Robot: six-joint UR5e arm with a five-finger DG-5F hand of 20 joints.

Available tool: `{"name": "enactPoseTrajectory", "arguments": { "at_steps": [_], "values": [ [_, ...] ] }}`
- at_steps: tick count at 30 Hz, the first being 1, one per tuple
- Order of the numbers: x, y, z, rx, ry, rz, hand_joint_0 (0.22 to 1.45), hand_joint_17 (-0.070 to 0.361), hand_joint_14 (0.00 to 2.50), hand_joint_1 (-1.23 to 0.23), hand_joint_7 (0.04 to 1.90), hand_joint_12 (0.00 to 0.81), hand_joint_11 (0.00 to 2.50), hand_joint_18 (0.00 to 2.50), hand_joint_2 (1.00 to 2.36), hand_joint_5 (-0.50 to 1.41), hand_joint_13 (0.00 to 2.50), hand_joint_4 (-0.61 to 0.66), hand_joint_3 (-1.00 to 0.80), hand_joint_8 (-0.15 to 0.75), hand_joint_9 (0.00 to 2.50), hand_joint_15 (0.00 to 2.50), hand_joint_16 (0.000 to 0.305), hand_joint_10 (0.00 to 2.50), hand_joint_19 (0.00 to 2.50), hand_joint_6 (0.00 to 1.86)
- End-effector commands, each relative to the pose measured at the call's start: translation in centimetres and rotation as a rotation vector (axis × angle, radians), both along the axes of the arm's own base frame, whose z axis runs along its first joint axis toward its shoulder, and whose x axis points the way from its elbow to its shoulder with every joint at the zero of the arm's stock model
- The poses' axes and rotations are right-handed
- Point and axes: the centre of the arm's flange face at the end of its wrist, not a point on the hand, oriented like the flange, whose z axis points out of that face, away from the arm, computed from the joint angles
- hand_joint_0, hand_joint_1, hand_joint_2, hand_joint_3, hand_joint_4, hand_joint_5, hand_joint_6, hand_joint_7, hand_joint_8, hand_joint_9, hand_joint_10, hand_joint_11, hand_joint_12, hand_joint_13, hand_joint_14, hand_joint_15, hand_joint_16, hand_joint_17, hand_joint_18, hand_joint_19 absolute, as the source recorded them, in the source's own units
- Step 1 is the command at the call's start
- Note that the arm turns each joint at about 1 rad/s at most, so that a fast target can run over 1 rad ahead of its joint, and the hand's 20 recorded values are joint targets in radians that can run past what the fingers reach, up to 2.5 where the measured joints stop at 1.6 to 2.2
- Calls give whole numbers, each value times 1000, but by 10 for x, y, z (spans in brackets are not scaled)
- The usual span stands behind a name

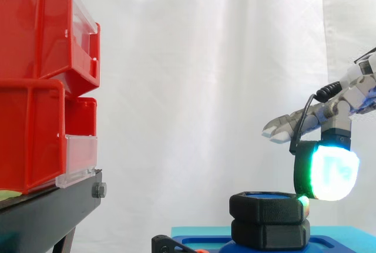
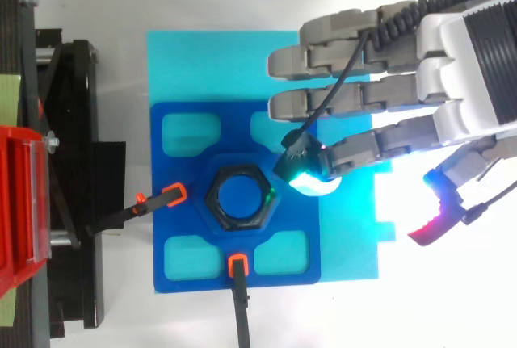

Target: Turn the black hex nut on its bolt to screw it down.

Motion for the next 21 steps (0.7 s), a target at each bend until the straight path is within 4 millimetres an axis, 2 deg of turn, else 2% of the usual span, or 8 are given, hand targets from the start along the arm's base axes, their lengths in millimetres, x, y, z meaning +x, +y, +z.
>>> {"name": "enactPoseTrajectory", "arguments": {
  "at_steps": [1, 9, 13, 21],
  "values": [
    [3, 3, 1, 126, 20, -20, 558, 100, 0, -498, 600, 312, 0, 0, 1004, -300, 0, -29, -444, 185, 142, 0, 45, 0, 172, 501],
    [7, 0, 2, 331, 62, -96, 541, 103, 0, -532, 582, 306, 0, 0, 1004, -300, 0, -62, -456, 183, 187, 0, 46, 0, 191, 501],
    [7, 0, 2, 378, 77, -112, 509, 108, 0, -490, 599, 314, 0, 0, 1001, -300, 0, -81, -488, 146, 0, 0, 48, 0, 231, 501],
    [7, 0, 2, 379, 76, -112, 497, 113, 0, -490, 590, 317, 0, 0, 1000, -300, 0, -48, -500, 144, 50, 0, 50, 0, 183, 501]
  ]
}}
